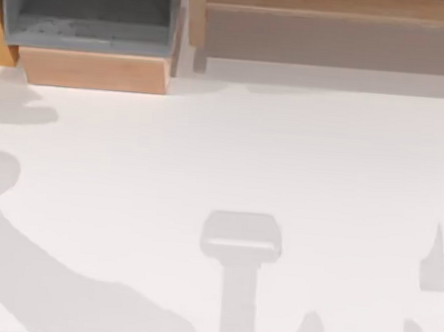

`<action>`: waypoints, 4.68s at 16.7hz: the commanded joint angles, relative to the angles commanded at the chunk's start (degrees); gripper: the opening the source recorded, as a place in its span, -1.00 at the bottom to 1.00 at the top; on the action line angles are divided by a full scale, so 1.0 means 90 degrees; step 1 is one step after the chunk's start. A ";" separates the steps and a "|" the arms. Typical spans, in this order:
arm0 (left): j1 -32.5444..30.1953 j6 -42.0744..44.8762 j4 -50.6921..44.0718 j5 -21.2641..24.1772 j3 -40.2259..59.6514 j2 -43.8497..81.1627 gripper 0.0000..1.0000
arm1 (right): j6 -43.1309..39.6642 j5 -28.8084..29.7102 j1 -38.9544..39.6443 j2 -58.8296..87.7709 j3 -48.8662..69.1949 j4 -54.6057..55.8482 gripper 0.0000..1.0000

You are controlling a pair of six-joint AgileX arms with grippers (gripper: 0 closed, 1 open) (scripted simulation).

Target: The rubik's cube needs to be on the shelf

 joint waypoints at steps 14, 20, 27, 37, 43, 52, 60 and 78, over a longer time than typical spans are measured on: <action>-0.0032 -0.0001 -0.0070 -0.0033 0.0134 0.0064 -0.36 | 0.0000 0.0000 0.0000 0.0000 0.0000 0.0000 1.00; -0.0032 -0.0001 -0.0070 -0.0033 0.0134 0.0064 -1.00 | 0.0000 0.0000 0.0000 0.0000 0.0000 0.0000 1.00; -0.0009 -0.0034 -0.0128 -0.0031 0.0126 0.0120 -1.00 | 0.0000 0.0000 0.0000 0.0000 0.0000 0.0000 1.00; 0.0425 -0.0020 0.0777 0.0391 -0.1585 -0.0661 -1.00 | 0.0000 0.0000 0.0000 0.0000 0.0000 0.0000 1.00; 0.0466 -0.0001 0.0852 0.0445 -0.1717 -0.0718 -1.00 | 0.0000 0.0000 0.0000 0.0000 0.0000 0.0000 1.00; 0.1021 0.0019 0.1642 0.0980 -0.3162 -0.1320 -1.00 | 0.0000 0.0000 0.0000 0.0000 0.0000 0.0000 1.00; 0.1514 0.0048 0.2125 0.1474 -0.3998 -0.1629 -1.00 | 0.0000 0.0000 0.0000 0.0000 0.0000 0.0000 1.00; 0.1809 0.0071 0.2413 0.1769 -0.4498 -0.1834 0.66 | 0.0000 0.0000 0.0000 0.0000 0.0000 0.0000 1.00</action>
